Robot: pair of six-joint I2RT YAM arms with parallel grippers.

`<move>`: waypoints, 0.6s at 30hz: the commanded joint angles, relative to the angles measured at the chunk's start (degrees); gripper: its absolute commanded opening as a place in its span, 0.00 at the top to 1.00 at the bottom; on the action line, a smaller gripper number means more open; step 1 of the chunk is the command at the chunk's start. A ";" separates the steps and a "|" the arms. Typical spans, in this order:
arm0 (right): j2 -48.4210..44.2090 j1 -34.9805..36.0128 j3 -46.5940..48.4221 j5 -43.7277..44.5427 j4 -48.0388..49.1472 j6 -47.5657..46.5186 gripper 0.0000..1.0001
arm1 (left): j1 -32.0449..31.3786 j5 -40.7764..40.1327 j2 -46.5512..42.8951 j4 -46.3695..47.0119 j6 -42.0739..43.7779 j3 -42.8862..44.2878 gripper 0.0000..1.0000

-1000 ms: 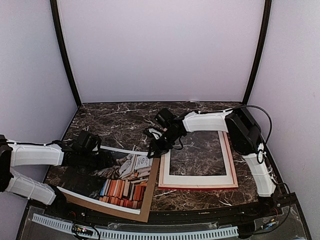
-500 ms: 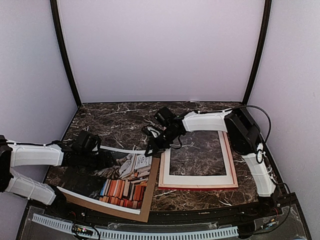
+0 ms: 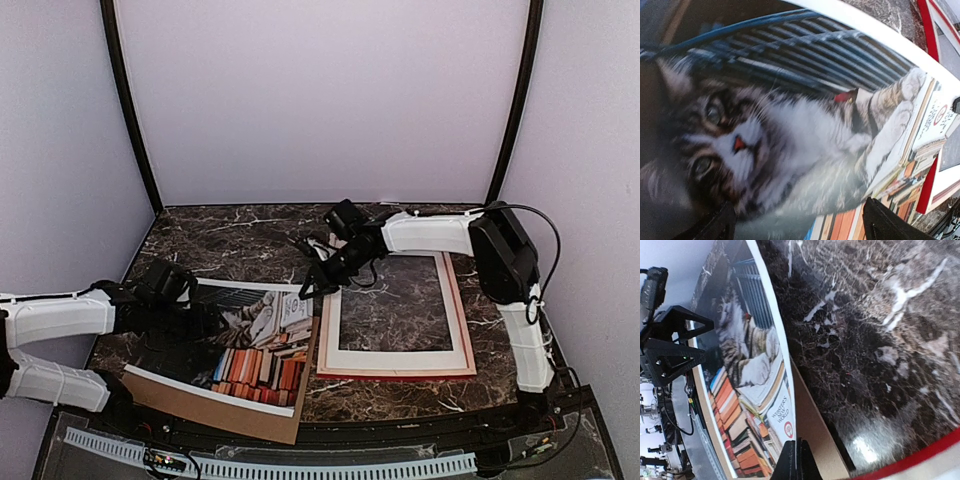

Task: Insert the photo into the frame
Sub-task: Pick up the photo from the backboard, then turn over the photo at the center of the board.

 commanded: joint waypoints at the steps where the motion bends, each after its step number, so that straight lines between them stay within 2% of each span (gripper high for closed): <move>1: -11.92 -3.39 -4.34 -2.11 3.36 0.10 1.00 | 0.18 -1.25 -5.79 -6.89 2.13 5.41 0.08; 7: -25.96 -9.34 -12.46 -1.08 3.44 -0.26 1.00 | 0.18 -2.63 -11.09 -8.60 4.89 11.47 0.04; 10: -33.26 -13.10 -14.01 4.47 -1.91 -2.73 1.00 | 0.18 -2.76 -10.52 -8.51 5.95 13.65 0.03; 14: -41.22 -17.86 -12.44 18.24 -13.20 -6.29 1.00 | 0.18 -2.23 -8.25 -7.37 7.14 16.22 0.03; 18: -44.11 -18.50 -5.75 41.22 -23.84 -8.02 1.00 | 0.10 -0.25 -5.82 -4.90 7.16 17.88 0.03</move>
